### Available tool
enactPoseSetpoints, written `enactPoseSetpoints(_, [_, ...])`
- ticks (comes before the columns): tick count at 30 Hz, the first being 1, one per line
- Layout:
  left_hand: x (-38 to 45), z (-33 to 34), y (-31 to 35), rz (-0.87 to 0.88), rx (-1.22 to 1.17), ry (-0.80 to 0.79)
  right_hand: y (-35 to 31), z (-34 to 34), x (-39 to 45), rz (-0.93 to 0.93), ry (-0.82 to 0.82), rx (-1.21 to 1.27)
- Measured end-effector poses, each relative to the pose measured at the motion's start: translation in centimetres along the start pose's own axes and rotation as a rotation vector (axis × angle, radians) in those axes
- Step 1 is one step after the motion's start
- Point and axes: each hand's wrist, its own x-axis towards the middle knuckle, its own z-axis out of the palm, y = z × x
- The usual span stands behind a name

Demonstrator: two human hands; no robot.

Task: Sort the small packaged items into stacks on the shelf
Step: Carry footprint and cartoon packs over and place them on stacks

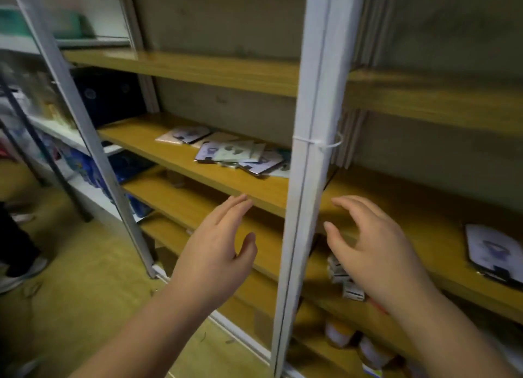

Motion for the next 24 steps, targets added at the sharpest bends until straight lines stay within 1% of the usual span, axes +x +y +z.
enactPoseSetpoints(6, [1.1,-3.6,-8.0,-0.076,0.01,-0.044,-7.3,5.4,2.1,-0.047,-0.126,0.005])
enactPoseSetpoints(10, [1.8,-3.5,-11.7,-0.132,-0.022,-0.056,-9.2,8.4,4.2,-0.061,-0.184,-0.007])
enactPoseSetpoints(12, [2.3,-3.0,-13.0,-0.178,-0.052,-0.088,-9.4,9.8,5.2,-0.049,-0.199,-0.027])
enactPoseSetpoints(15, [3.9,-2.0,-14.7,-0.201,-0.069,-0.126,-9.2,12.0,6.9,-0.01,-0.189,-0.06])
enactPoseSetpoints(20, [8.7,-1.2,-17.2,-0.15,0.03,-0.141,-8.6,15.0,11.4,0.07,-0.14,-0.059])
enactPoseSetpoints(24, [13.2,-0.9,-18.6,-0.107,0.077,-0.17,-8.8,16.2,15.6,0.083,-0.101,-0.033])
